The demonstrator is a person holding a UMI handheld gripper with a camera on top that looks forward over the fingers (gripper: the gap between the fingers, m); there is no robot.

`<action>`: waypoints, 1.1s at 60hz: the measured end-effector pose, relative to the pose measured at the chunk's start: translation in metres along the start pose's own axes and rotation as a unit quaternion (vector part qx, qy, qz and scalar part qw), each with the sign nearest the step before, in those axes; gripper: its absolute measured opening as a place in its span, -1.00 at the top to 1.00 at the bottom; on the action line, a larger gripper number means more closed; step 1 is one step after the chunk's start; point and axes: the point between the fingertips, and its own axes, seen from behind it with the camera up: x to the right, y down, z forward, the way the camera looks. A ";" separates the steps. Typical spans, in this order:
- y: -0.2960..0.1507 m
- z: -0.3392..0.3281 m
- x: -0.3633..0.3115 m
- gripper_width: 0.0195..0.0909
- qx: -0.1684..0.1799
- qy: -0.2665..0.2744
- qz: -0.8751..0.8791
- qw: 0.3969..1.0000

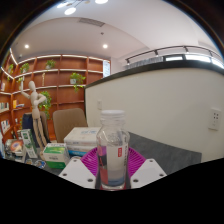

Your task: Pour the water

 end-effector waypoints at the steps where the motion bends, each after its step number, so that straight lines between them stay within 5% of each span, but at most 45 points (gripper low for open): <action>1: 0.002 0.002 -0.001 0.49 -0.002 -0.002 0.001 1.000; 10: 0.018 0.004 -0.002 0.46 -0.002 -0.008 -0.005 1.000; 20: 0.017 0.002 -0.001 0.14 0.011 -0.007 0.005 1.000; 28: 0.036 -0.005 -0.014 -0.57 -0.021 -0.033 0.019 0.999; 33: 0.036 -0.023 -0.021 -0.77 -0.025 -0.061 0.023 0.998; 66: -0.026 -0.239 -0.082 -0.77 -0.022 -0.203 -0.036 0.978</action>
